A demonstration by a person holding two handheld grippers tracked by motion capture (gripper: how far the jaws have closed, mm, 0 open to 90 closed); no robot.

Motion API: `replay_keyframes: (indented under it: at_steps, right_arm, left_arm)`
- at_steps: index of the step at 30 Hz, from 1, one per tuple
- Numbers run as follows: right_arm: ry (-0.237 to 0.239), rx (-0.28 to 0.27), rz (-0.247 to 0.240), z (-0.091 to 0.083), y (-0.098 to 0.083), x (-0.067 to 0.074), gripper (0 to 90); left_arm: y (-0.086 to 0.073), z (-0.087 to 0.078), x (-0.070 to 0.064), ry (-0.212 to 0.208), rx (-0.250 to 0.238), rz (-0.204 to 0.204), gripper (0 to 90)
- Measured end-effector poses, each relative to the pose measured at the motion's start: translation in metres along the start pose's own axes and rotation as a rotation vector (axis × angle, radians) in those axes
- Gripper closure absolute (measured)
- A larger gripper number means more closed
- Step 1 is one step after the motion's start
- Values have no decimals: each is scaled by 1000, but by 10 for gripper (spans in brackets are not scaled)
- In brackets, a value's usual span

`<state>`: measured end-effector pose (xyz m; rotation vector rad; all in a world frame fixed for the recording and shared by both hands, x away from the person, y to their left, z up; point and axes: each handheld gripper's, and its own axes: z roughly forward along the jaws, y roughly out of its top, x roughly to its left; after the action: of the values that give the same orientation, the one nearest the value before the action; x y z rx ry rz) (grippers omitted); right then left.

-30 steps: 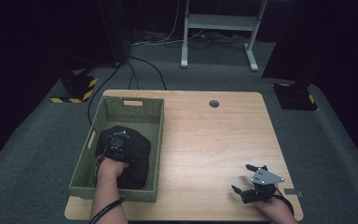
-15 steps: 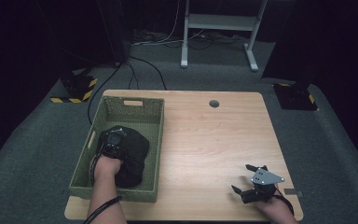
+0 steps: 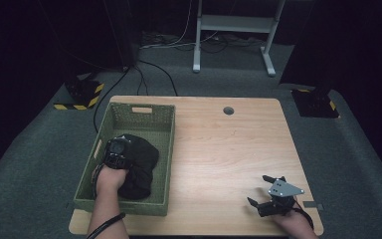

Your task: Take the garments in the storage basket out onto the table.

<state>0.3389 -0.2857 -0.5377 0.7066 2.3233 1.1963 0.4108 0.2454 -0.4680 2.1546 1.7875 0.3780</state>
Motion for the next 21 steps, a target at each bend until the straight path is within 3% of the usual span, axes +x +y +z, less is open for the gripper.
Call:
replay_keyframes:
  at_steps: [13,21]
  right_arm:
    - [0,-2,2,0,0,0,12]
    - [0,-5,4,-1,0,-1,12]
  left_arm:
    - [0,-25,-4,-17,-134,4,663]
    - [-6,-39,-3,-28,-227,-20,663]
